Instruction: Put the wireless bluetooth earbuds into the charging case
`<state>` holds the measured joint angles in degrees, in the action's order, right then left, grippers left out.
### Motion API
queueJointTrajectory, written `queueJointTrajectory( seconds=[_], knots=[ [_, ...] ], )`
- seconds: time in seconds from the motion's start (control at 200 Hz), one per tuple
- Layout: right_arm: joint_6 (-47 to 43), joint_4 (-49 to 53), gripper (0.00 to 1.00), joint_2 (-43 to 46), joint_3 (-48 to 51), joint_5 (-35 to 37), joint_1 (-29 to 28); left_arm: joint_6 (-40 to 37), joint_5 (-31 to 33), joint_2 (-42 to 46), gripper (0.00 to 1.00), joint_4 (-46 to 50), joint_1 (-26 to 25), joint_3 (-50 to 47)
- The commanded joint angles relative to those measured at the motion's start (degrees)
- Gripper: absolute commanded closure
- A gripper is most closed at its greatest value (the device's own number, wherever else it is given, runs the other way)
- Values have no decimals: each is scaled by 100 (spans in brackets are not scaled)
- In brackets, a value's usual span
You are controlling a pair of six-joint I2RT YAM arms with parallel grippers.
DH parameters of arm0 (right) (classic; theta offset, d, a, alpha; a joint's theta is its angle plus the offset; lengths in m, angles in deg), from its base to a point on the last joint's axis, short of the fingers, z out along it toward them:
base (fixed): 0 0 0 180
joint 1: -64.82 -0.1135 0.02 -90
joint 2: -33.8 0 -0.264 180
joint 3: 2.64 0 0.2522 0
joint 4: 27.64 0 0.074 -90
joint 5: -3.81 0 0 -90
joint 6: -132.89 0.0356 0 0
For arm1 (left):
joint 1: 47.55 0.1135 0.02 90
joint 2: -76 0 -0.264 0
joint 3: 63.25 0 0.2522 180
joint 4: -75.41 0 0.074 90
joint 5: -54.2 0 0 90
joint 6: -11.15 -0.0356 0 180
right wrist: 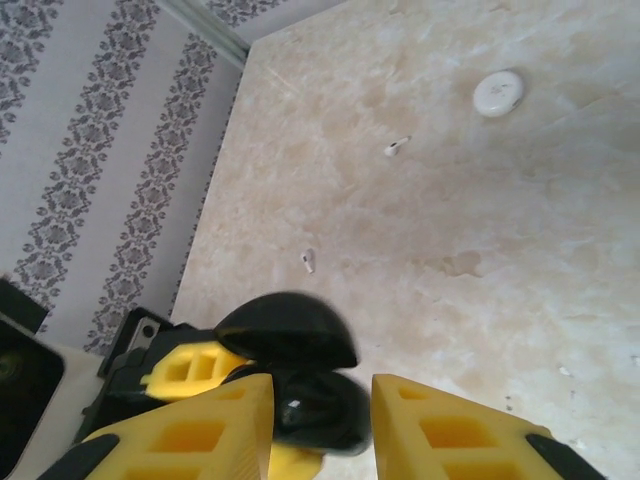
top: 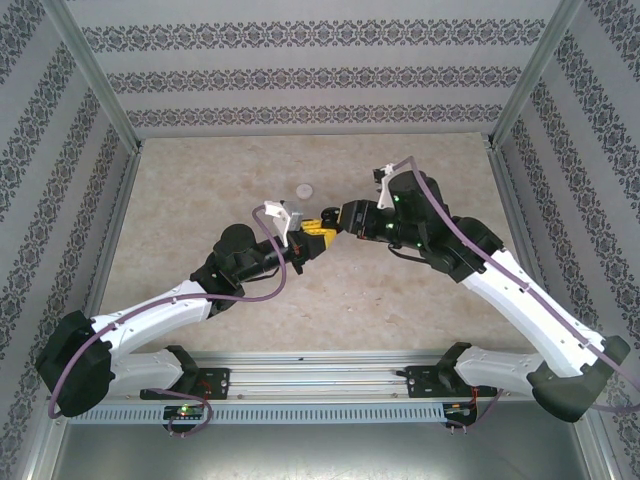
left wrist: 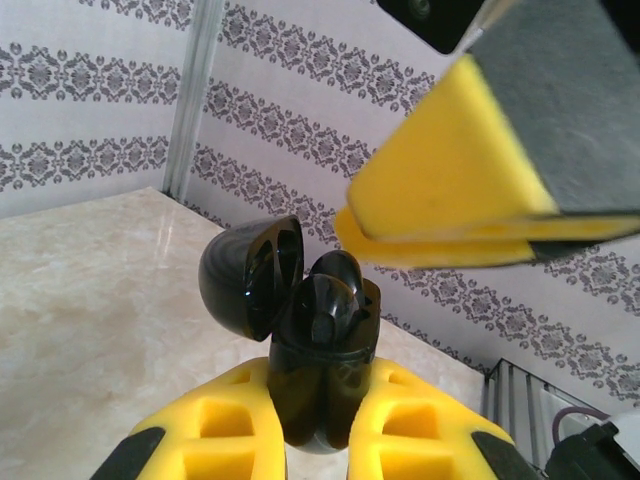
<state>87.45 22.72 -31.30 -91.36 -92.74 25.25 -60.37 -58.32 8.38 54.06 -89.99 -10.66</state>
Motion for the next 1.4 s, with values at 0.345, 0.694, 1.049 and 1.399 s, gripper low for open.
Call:
queueJointTrajectory(
  seconds=[0.345,0.694,1.049,1.399],
  knots=[
    [-6,19,63,73,172,-2211,1166,-415,-1242,-73,100,127,-63,336],
    [236,-408,68,37,523,-2916,1162,-431,-1361,-264,100,171,-63,514],
    [60,-496,69,351,597,-3248,1191,-246,-1064,-393,100,214,-32,486],
    [-354,-316,69,1246,566,-2872,1693,527,-864,-357,100,-298,249,-66]
  ],
)
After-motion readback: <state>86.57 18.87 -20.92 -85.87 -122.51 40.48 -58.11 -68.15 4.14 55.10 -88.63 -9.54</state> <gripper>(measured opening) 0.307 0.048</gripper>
